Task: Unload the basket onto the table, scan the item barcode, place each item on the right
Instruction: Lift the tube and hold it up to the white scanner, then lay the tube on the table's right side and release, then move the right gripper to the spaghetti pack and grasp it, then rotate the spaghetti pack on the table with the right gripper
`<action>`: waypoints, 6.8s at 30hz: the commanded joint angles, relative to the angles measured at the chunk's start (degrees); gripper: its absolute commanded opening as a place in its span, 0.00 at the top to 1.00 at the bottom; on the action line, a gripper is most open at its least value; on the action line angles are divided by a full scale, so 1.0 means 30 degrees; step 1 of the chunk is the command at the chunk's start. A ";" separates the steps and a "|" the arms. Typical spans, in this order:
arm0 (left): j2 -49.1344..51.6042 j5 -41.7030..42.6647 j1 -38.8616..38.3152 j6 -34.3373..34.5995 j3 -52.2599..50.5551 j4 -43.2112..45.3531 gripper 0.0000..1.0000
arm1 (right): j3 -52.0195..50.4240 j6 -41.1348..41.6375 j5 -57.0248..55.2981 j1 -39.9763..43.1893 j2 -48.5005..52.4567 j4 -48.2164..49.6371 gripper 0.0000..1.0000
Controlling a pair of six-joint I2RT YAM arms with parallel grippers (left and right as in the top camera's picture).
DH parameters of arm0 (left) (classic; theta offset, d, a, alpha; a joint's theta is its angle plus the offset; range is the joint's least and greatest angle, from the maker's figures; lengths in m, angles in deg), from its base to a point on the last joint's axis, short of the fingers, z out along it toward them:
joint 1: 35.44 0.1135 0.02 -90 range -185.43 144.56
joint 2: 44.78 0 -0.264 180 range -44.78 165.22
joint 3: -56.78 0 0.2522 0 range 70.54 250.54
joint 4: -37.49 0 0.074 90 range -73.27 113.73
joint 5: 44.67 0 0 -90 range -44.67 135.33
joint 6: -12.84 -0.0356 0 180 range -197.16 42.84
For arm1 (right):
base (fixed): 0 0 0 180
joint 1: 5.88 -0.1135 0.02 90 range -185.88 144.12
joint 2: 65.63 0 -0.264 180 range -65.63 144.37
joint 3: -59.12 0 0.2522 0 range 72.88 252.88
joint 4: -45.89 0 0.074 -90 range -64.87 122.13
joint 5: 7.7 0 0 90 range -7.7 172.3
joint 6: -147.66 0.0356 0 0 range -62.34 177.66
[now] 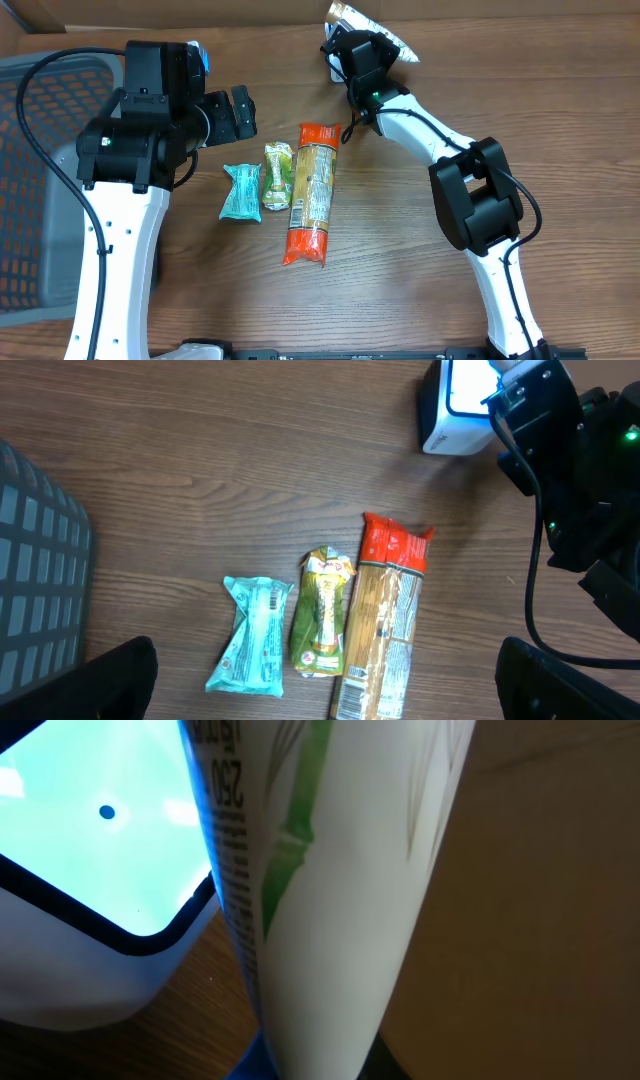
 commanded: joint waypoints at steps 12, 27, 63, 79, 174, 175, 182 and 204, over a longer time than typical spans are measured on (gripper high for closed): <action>0.0058 0.0138 -0.0029 -0.0219 0.0175 -0.0058 0.00 | 0.0437 0.6171 0.0590 -0.0590 -0.4823 -0.5268 0.96; 0.0058 0.0138 -0.0029 -0.0219 0.0175 -0.0058 0.00 | -0.0284 2.5223 1.4979 0.6098 -1.2305 -2.0691 0.96; 0.0058 0.0138 -0.0029 -0.0219 0.0175 -0.0058 0.01 | -1.0775 2.7248 2.1478 1.1737 -1.4921 -1.3092 0.05; 0.0058 0.0138 -0.0029 -0.0219 0.0175 -0.0058 0.01 | -1.0739 2.4487 2.2979 0.1559 -1.2182 -1.3872 0.00; 0.0058 0.0138 -0.0029 -0.0219 0.0175 -0.0058 0.00 | -0.8677 2.1988 1.4834 -0.1734 -1.0367 -2.1442 0.09; 0.0058 0.0138 -0.0029 -0.0219 0.0175 -0.0058 0.01 | -0.8786 2.1886 1.4826 -0.1443 -1.0367 -2.1464 0.08; 0.0058 0.0138 -0.0029 -0.0219 0.0175 -0.0058 0.00 | -1.0550 1.9198 1.9183 0.1705 -1.0367 -2.0655 0.05; 0.0058 0.0138 -0.0029 -0.0219 0.0175 -0.0058 0.00 | -1.6604 2.5179 2.3911 0.1399 -1.0171 -1.0222 0.39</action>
